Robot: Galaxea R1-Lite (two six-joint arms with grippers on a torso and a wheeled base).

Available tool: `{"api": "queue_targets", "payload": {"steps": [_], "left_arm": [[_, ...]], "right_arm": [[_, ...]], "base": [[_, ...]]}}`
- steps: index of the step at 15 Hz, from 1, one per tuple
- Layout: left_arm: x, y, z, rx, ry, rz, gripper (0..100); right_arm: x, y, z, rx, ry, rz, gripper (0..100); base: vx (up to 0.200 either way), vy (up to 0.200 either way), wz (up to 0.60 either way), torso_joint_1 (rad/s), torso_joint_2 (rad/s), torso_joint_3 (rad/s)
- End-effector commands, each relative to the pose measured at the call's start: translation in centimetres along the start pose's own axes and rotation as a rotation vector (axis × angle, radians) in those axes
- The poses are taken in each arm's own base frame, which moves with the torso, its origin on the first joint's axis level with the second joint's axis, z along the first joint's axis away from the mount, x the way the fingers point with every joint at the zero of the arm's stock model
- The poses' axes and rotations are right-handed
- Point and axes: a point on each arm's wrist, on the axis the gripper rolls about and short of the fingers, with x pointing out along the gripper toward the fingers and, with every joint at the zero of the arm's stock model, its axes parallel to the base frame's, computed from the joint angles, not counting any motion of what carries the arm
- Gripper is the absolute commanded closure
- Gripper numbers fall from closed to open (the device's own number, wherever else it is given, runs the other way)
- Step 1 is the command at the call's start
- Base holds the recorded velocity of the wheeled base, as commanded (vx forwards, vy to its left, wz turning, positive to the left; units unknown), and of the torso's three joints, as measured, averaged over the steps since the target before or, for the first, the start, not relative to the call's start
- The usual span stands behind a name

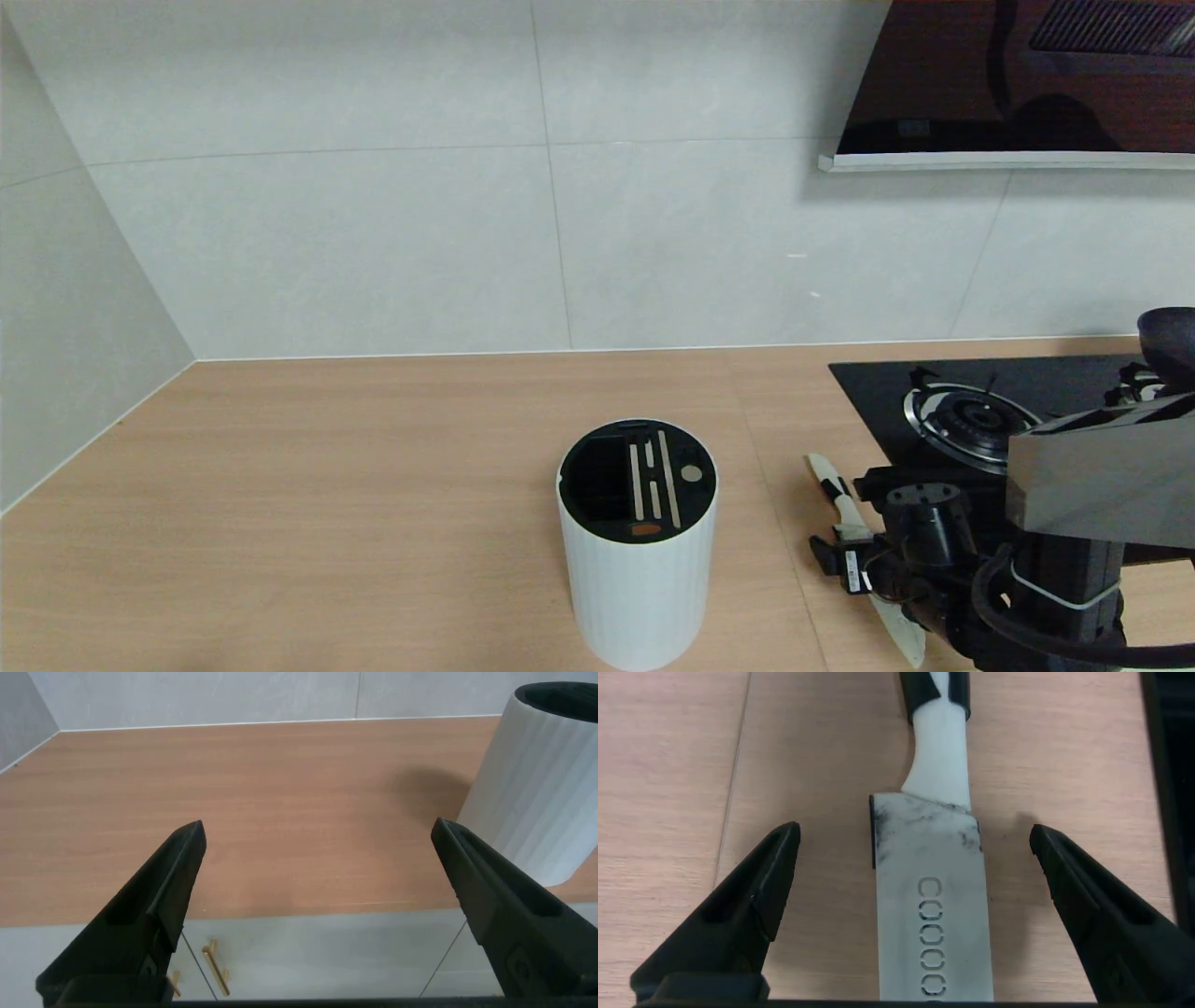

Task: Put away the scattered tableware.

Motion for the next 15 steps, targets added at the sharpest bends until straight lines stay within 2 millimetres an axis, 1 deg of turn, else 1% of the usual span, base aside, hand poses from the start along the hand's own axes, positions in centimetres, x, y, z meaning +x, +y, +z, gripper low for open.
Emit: {"api": "queue_targets", "payload": {"steps": [1,4,5,15], "left_arm": [[0.0,0.0,0.0,-0.001,0.0,-0.001,0],[0.0,0.0,0.0,0.0,0.0,-0.001,0],[0.0,0.0,0.0,0.0,0.0,-0.001,0],[0.0,0.0,0.0,-0.001,0.0,-0.001,0]], "right_arm": [[0.04,-0.03,-0.05,-0.001,0.002,-0.001,0],[0.18,-0.08,-0.29,-0.001,0.011,-0.004,0],[0.22,-0.06,-0.3,-0.001,0.011,-0.004,100],[0.03,-0.07,0.07,0.003,-0.002,-0.003,100]], "base": [[0.0,0.0,0.0,0.0,0.0,0.0],[0.0,0.0,0.0,0.0,0.0,0.0],[0.0,0.0,0.0,0.0,0.0,0.0],[0.0,0.0,0.0,0.0,0.0,0.0]]}}
